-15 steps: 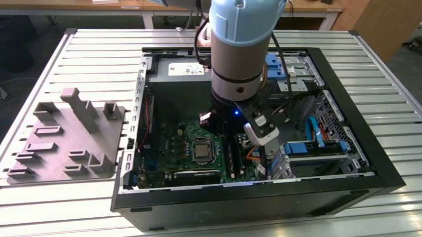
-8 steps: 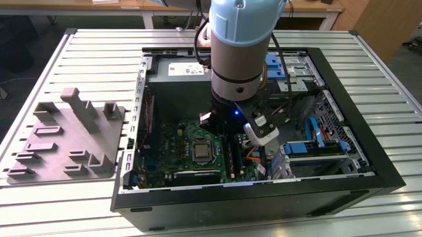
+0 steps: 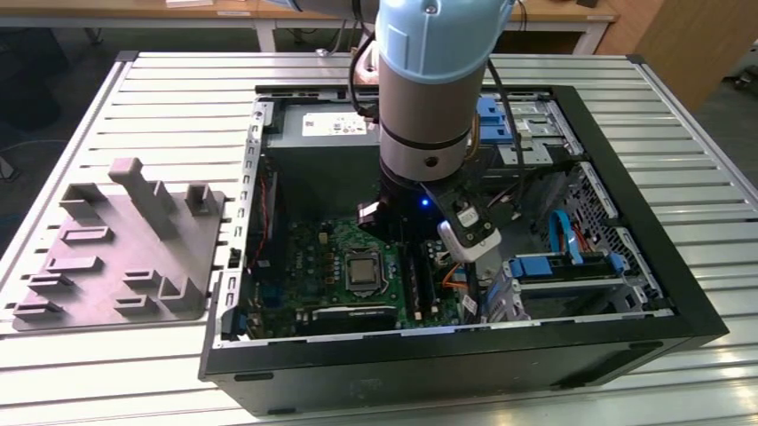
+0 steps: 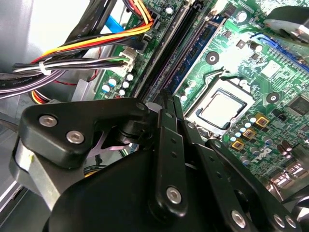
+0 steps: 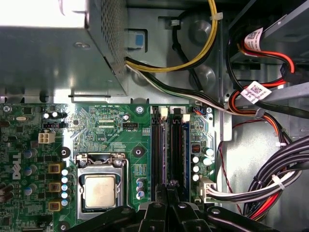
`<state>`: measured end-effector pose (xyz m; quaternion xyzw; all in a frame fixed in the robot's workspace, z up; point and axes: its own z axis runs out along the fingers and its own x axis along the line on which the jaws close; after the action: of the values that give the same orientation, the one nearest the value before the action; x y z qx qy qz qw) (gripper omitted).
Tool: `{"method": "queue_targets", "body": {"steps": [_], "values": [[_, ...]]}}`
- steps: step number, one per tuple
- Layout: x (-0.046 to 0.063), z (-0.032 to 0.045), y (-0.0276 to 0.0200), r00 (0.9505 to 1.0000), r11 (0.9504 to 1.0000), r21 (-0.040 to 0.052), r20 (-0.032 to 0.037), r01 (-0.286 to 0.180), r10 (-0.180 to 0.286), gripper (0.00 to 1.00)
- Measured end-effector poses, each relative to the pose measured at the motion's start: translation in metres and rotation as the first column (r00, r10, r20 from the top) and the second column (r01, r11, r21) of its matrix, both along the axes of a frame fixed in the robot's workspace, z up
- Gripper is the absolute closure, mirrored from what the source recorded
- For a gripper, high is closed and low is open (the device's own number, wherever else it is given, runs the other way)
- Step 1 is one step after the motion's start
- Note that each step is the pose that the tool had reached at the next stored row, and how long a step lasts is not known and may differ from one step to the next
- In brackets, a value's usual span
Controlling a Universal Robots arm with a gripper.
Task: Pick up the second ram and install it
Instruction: 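Insert the second ram into the second slot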
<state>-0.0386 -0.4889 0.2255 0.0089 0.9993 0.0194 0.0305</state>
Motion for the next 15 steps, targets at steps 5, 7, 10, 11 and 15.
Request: {"method": "queue_targets", "body": {"steps": [5,7,10,11,15], "values": [[0.0000,-0.0001,0.0002,1.0000,1.0000,-0.0001,-0.0001,0.000,0.000,0.88],[0.0000,-0.0002,0.0002,1.0000,1.0000,-0.0002,-0.0001,0.000,0.000,0.88],[0.0000,-0.0003,0.0003,1.0000,1.0000,-0.0001,-0.0001,0.000,0.000,0.88],[0.0000,-0.0004,0.0003,1.0000,1.0000,0.0000,0.0000,0.000,0.000,0.88],[0.0000,-0.0003,0.0006,1.0000,1.0000,-0.0001,0.0000,0.000,0.000,0.88]]}}
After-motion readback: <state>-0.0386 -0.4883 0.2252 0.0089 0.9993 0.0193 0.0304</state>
